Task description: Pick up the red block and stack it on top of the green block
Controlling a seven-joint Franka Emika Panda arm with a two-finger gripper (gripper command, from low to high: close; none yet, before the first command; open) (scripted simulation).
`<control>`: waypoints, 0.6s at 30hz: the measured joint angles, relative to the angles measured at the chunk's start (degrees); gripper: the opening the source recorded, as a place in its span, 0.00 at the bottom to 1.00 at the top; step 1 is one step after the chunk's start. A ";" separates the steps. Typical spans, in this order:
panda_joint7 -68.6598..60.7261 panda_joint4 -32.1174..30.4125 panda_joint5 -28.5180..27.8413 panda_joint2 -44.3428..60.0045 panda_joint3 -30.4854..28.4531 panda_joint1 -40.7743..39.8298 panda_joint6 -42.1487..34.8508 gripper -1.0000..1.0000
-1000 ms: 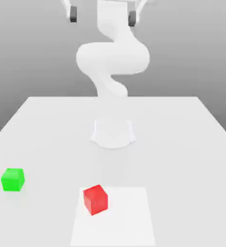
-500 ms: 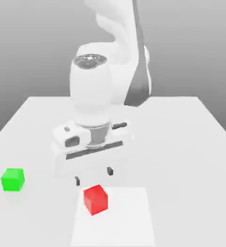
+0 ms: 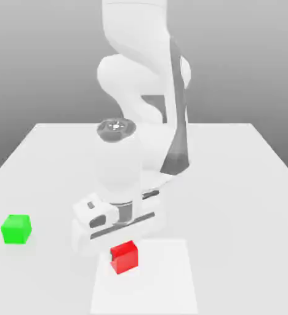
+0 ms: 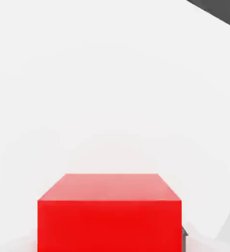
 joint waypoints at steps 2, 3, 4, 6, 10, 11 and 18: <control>1.69 -0.61 -2.30 -4.05 -0.67 0.11 -3.38 0.00; 2.40 -0.91 -3.29 -6.12 -0.78 -0.13 -5.12 0.00; 3.87 -0.97 -3.88 -7.34 -1.13 -0.75 -6.27 0.00; 8.01 -0.69 -4.38 -8.41 -1.84 -2.75 -7.57 0.00; 17.78 0.32 -4.97 -9.05 -6.42 -4.06 -9.17 0.00; 20.28 0.59 -5.08 -9.15 -7.57 -4.73 -9.52 0.00; 37.66 2.48 -5.64 -9.78 -12.65 -13.45 -11.94 0.00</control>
